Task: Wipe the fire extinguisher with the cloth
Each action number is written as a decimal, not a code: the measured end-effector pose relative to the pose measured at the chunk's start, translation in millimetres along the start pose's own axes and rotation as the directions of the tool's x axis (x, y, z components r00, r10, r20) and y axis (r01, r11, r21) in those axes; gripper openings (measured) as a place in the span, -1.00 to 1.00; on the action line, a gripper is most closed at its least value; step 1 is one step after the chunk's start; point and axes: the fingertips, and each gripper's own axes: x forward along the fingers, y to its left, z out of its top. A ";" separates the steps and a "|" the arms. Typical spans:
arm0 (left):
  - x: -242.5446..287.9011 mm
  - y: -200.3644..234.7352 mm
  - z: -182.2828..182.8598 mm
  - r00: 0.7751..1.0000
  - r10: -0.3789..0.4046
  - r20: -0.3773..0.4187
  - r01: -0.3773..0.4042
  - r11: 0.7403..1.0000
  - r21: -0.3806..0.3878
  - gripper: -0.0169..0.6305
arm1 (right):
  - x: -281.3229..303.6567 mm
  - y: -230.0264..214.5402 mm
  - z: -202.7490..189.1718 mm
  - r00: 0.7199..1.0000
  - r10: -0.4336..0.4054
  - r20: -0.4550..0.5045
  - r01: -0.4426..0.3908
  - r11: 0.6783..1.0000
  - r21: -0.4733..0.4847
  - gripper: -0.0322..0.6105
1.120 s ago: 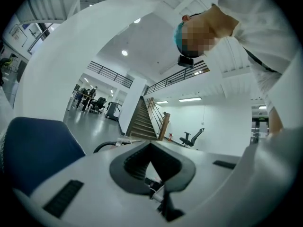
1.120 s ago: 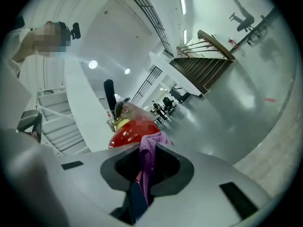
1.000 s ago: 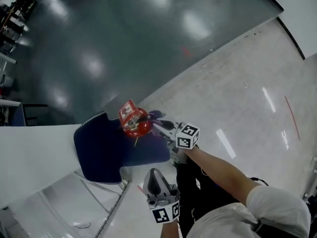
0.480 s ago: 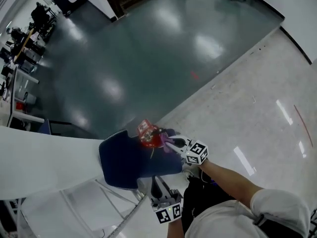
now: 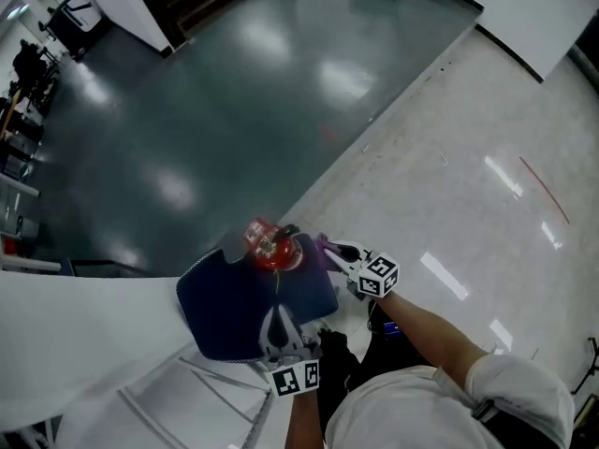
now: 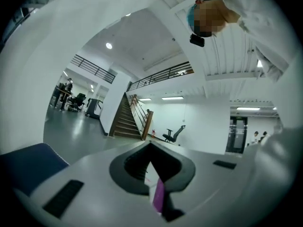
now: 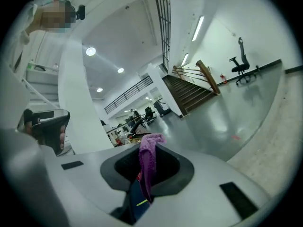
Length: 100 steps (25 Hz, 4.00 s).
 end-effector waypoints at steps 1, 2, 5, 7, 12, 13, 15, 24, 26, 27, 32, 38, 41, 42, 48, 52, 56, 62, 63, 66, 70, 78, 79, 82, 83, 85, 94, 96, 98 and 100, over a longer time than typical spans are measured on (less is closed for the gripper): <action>-0.2 5.5 -1.4 0.999 -0.036 -0.014 0.036 0.999 0.002 -0.93 | -2.2 -2.8 -2.7 0.999 -0.035 0.013 0.035 0.999 0.001 -0.73; -0.7 9.6 -4.0 0.997 -0.070 -0.030 0.070 0.998 0.008 -0.93 | -5.5 -5.1 -5.4 0.997 -0.069 0.026 0.068 0.998 0.005 -0.73; -1.6 16.3 -20.6 0.987 -0.139 -0.079 0.140 0.990 0.009 -0.93 | -16.3 -13.1 -20.9 0.988 -0.148 0.042 0.147 0.989 0.026 -0.73; 0.1 20.3 -35.7 0.981 -0.168 -0.103 0.169 0.986 0.001 -0.93 | -16.2 -19.7 -42.3 0.982 -0.184 0.037 0.182 0.982 0.045 -0.73; 17.5 29.2 -81.8 0.972 -0.198 -0.123 0.200 0.980 0.003 -0.93 | 5.8 -52.2 -116.9 0.973 -0.229 0.016 0.227 0.970 0.092 -0.73; 21.5 31.5 -92.0 0.973 -0.197 -0.118 0.198 0.980 -0.005 -0.93 | 12.7 -60.9 -132.8 0.973 -0.231 0.009 0.230 0.969 0.092 -0.73; 29.1 35.6 -110.5 0.974 -0.198 -0.113 0.196 0.980 -0.025 -0.93 | 26.1 -75.6 -159.5 0.971 -0.238 0.006 0.236 0.966 0.108 -0.73; 25.9 70.2 -191.2 0.969 -0.203 -0.142 0.188 0.976 -0.112 -0.93 | 99.4 -127.1 -269.0 0.964 -0.264 -0.013 0.263 0.952 0.155 -0.73; 19.2 79.2 -205.5 0.966 -0.204 -0.161 0.185 0.975 -0.122 -0.93 | 106.4 -133.1 -288.2 0.964 -0.265 -0.020 0.265 0.948 0.174 -0.73; 15.6 82.3 -209.6 0.964 -0.206 -0.169 0.187 0.975 -0.123 -0.93 | 107.7 -132.9 -294.3 0.965 -0.263 -0.018 0.262 0.947 0.187 -0.73; 13.1 86.7 -209.5 0.964 -0.209 -0.167 0.192 0.975 -0.111 -0.93 | 114.8 -126.8 -288.8 0.970 -0.243 0.018 0.232 0.943 0.237 -0.73; 9.5 77.0 -180.4 0.971 -0.201 -0.128 0.185 0.975 -0.126 -0.93 | 106.8 -100.4 -246.9 0.972 -0.228 0.063 0.203 0.941 0.272 -0.73; 4.7 72.2 -163.6 0.974 -0.194 -0.113 0.179 0.975 -0.130 -0.93 | 103.0 -82.6 -222.1 0.973 -0.214 0.089 0.183 0.945 0.272 -0.73; 3.6 70.0 -156.8 0.975 -0.197 -0.108 0.182 0.975 -0.129 -0.93 | 101.1 -76.9 -212.6 0.972 -0.212 0.099 0.179 0.946 0.271 -0.73; -2.9 57.9 -100.4 0.977 -0.203 -0.068 0.195 0.975 -0.110 -0.93 | 88.7 -31.3 -141.5 0.970 -0.189 0.156 0.144 0.954 0.262 -0.73; -16.0 49.3 -64.0 0.976 -0.210 -0.064 0.204 0.975 -0.087 -0.93 | 77.5 4.3 -96.6 0.970 -0.171 0.171 0.127 0.962 0.241 -0.73; -32.6 47.0 -35.8 0.978 -0.202 -0.058 0.198 0.977 -0.076 -0.93 | 69.4 34.4 -70.1 0.976 -0.144 0.161 0.106 0.969 0.223 -0.73; -48.9 55.5 -8.5 0.981 -0.182 -0.062 0.179 0.983 -0.049 -0.93 | 64.7 73.5 -33.5 0.987 -0.077 0.140 0.054 0.985 0.162 -0.73; -48.7 55.9 -3.8 0.983 -0.177 -0.058 0.175 0.984 -0.042 -0.93 | 61.2 81.4 -20.8 0.988 -0.056 0.142 0.037 0.990 0.138 -0.73; -42.1 55.0 8.7 0.988 -0.151 -0.029 0.150 0.988 -0.031 -0.93 | 46.8 106.5 26.2 0.990 0.007 0.142 -0.009 1.000 0.012 -0.73; -40.4 54.3 33.7 0.986 -0.167 -0.025 0.167 0.986 0.006 -0.93 | 14.3 147.6 72.9 0.987 -0.023 0.162 0.047 0.989 -0.144 -0.73; -42.4 37.7 65.5 0.990 -0.141 0.008 0.140 0.989 0.047 -0.93 | -31.3 181.6 113.4 0.989 -0.020 0.150 0.061 0.960 -0.273 -0.73; -43.0 36.5 67.1 0.990 -0.139 0.010 0.138 0.989 0.047 -0.93 | -33.8 184.2 114.7 0.989 -0.014 0.148 0.056 0.957 -0.283 -0.73; -42.8 30.3 68.1 0.991 -0.131 0.012 0.130 0.990 0.055 -0.93 | -39.6 193.0 118.1 0.991 0.017 0.134 0.027 0.947 -0.321 -0.73; -43.7 27.6 66.0 0.992 -0.129 0.008 0.129 0.990 0.053 -0.93 | -42.6 195.8 117.3 0.992 0.026 0.126 0.018 0.943 -0.333 -0.73; -45.9 23.8 61.2 0.992 -0.127 0.000 0.126 0.991 0.043 -0.93 | -48.5 199.8 114.4 0.993 0.036 0.114 0.006 0.940 -0.342 -0.73; -48.7 34.7 62.2 0.995 -0.101 -0.002 0.101 0.994 0.039 -0.93 | -48.5 204.2 122.7 0.989 0.049 0.139 0.001 0.941 -0.339 -0.73; -50.6 34.9 61.2 0.995 -0.103 -0.008 0.104 0.994 0.040 -0.93 | -49.7 205.0 124.9 0.988 0.051 0.147 0.002 0.941 -0.339 -0.73; -52.2 35.0 59.4 0.994 -0.107 -0.012 0.107 0.993 0.039 -0.93 | -51.0 205.2 125.3 0.987 0.053 0.151 0.001 0.940 -0.340 -0.73; -53.6 35.5 56.7 0.994 -0.110 -0.017 0.110 0.993 0.038 -0.93 | -52.4 204.9 124.4 0.987 0.054 0.154 0.001 0.941 -0.339 -0.73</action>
